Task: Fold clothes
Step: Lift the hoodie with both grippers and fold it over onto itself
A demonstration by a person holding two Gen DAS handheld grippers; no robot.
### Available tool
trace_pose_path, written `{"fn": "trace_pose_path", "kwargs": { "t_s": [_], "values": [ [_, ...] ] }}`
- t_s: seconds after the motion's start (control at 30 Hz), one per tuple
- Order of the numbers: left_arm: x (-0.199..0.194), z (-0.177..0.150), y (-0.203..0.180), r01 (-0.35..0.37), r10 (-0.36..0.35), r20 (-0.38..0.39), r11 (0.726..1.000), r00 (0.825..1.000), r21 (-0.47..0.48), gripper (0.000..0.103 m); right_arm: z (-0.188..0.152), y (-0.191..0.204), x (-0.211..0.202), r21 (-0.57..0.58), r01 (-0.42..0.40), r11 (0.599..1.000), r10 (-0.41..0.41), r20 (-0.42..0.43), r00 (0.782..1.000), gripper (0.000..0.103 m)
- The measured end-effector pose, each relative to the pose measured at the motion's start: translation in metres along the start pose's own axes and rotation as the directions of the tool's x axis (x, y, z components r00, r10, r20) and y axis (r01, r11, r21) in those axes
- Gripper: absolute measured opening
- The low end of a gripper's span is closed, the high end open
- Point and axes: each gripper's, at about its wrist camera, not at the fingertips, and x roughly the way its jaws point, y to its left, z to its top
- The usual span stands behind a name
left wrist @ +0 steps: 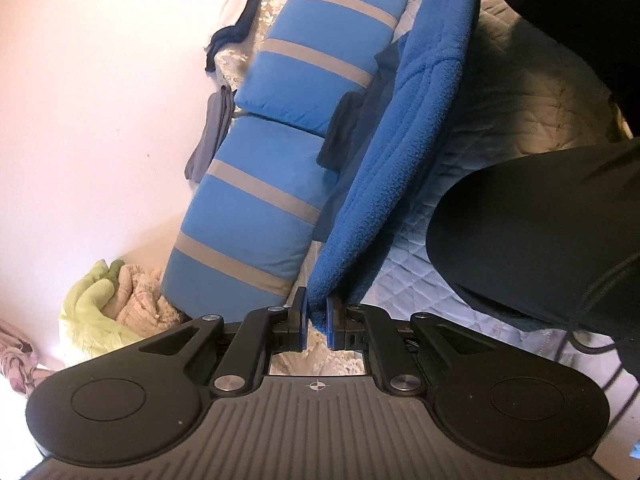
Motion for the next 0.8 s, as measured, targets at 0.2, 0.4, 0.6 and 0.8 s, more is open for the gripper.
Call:
{"fn": "trace_pose_path", "kwargs": {
  "t_s": [0.2,0.4,0.6,0.8],
  "values": [
    [-0.022,0.004,0.009,-0.002,0.001,-0.019,0.999,1.0,-0.037,0.01,0.003,-0.011,-0.025,0.022,-0.018,1.0,0.018,-0.004,1.0,0.01],
    [-0.025,0.001,0.011,0.022,-0.023,-0.028,0.999,0.999,-0.044,0.01,0.007,-0.022,-0.028,0.027,-0.068,0.997,0.068,0.008,0.998,0.011],
    [0.002,0.0,0.019,0.067,-0.067,-0.016,0.998,0.998,-0.006,0.01,0.014,-0.028,0.001,-0.038,-0.098,0.994,0.098,0.013,0.995,0.012],
    [0.029,0.005,0.039,0.083,-0.083,0.002,0.997,0.997,-0.008,0.01,0.023,-0.046,0.032,-0.045,-0.107,0.993,0.108,0.022,0.994,0.014]
  ]
}}
